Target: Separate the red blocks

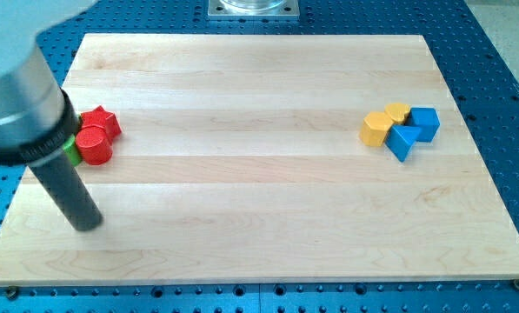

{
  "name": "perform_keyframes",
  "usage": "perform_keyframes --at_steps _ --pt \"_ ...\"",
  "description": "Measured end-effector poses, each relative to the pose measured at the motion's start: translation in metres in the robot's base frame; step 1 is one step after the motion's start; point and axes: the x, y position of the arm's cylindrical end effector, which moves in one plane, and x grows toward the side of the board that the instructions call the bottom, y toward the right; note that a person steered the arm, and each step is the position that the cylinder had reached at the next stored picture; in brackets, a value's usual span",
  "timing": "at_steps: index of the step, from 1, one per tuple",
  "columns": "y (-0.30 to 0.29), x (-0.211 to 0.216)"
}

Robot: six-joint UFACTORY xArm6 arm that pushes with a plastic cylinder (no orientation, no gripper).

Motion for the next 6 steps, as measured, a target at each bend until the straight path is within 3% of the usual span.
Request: perform_keyframes --at_steps 6 --pt "-0.011 -0.259"
